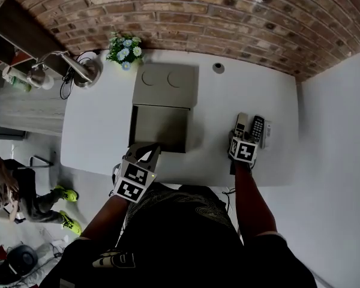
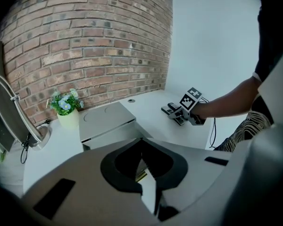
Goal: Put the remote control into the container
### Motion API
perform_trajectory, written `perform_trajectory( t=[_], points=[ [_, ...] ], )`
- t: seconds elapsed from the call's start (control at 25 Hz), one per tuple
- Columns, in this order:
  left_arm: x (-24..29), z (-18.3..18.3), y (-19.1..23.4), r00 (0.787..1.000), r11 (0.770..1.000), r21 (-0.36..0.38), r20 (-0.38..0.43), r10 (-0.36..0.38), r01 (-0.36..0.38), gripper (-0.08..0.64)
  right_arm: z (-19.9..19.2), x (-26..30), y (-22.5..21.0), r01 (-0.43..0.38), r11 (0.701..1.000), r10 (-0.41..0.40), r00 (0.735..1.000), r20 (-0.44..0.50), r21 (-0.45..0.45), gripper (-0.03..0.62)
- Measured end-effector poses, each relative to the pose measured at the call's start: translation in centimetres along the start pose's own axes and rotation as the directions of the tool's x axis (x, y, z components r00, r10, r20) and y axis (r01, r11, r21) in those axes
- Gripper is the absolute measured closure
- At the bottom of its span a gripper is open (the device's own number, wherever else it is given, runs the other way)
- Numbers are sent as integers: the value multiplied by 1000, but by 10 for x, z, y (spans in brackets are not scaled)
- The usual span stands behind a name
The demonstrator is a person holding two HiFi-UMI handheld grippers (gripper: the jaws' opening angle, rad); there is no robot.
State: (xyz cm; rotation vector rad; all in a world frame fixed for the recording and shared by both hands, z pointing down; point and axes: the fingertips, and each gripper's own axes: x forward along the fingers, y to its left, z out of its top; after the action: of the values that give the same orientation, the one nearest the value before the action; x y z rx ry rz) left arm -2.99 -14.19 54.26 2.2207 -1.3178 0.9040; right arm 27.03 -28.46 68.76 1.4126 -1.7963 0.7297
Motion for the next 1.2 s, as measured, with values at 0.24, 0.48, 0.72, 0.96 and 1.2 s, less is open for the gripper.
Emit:
perform_trajectory(
  t=[0.24, 0.48, 0.72, 0.96, 1.2],
  points=[
    [-4, -3, 2, 1000, 997, -74, 14, 6, -5, 552, 0, 9, -8, 26, 999, -26, 1000, -18, 29, 354],
    [-14, -13, 13, 999, 995, -96, 19, 30, -28, 552, 1, 0, 2, -12, 1000, 11, 1000, 15, 17, 379],
    [-31, -23, 29, 999, 990, -137, 29, 46, -41, 552, 18, -31, 49, -107, 994, 110, 990, 91, -29, 379],
    [-49, -30, 51, 993, 968, -249, 102, 64, -37, 552, 44, -56, 146, -280, 936, 311, 942, 127, -212, 379],
    [-67, -42, 73, 988, 967, -246, 124, 96, -64, 552, 52, -64, 227, -330, 835, 405, 910, 86, -441, 379]
  ],
)
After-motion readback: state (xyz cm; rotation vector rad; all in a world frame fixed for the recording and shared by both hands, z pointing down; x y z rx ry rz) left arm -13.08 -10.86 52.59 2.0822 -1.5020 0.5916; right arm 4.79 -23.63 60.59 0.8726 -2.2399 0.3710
